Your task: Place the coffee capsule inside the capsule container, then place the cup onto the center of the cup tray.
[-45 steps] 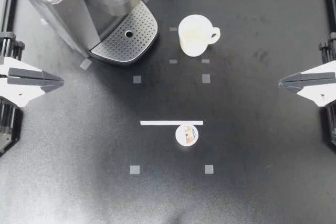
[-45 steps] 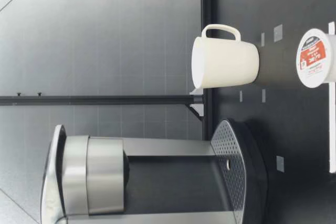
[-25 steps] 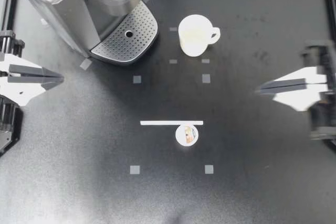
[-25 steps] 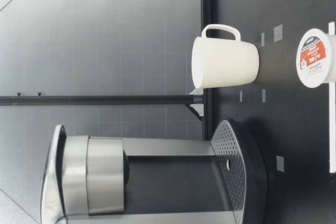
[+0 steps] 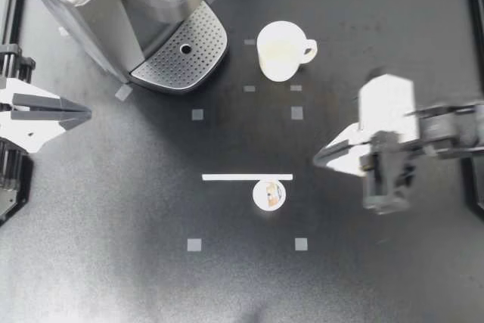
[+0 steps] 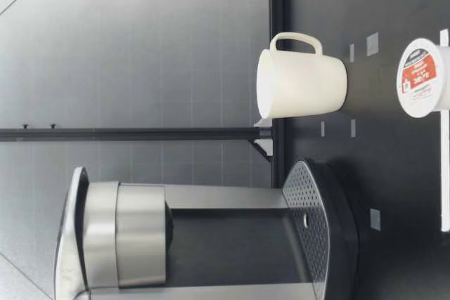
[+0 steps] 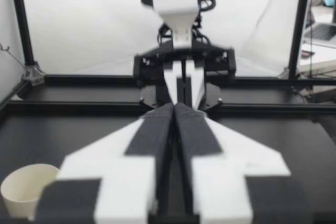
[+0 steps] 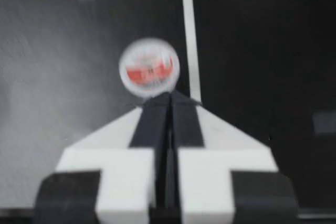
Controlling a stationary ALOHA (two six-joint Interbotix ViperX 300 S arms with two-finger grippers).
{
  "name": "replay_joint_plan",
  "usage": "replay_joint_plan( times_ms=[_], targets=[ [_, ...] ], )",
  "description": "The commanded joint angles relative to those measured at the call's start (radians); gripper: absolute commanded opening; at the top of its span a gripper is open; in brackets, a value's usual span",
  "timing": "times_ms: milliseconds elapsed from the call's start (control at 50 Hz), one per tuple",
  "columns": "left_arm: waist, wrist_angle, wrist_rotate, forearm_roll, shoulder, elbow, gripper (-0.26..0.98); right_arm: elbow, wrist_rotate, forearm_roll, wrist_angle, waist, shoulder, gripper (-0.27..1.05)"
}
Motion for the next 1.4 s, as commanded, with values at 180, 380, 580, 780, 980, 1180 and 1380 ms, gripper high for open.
replay_joint_plan(
  times_ms=[180, 380, 580, 780, 980, 1180, 1380],
  targets=[
    [0.002, -0.011, 0.003, 0.002, 0.006, -0.005, 0.11, -0.055, -0.002, 0.003, 0.040, 0.028, 0.107, 0.53],
    [0.002, -0.011, 0.006, 0.000, 0.006, 0.005, 0.11, -0.051, 0.002, 0.003, 0.054, 0.048, 0.123, 0.94],
    [0.002, -0.011, 0.011, 0.002, 0.006, 0.011, 0.11, -0.086, 0.000, 0.006, 0.052, 0.055, 0.181, 1.02],
    [0.002, -0.011, 0.011, 0.002, 0.006, 0.014, 0.11, -0.132, -0.014, 0.002, 0.058, 0.054, 0.262, 1.01],
    [0.002, -0.011, 0.011, 0.002, 0.006, 0.015, 0.11, -0.184, -0.035, -0.002, 0.058, 0.064, 0.328, 1.01],
    [0.002, -0.011, 0.011, 0.002, 0.006, 0.017, 0.11, -0.216, -0.041, -0.002, 0.060, 0.071, 0.368, 1.01],
    [0.002, -0.005, 0.011, 0.002, 0.006, 0.018, 0.11, -0.236, -0.043, -0.005, 0.061, 0.072, 0.390, 1.01]
  ],
)
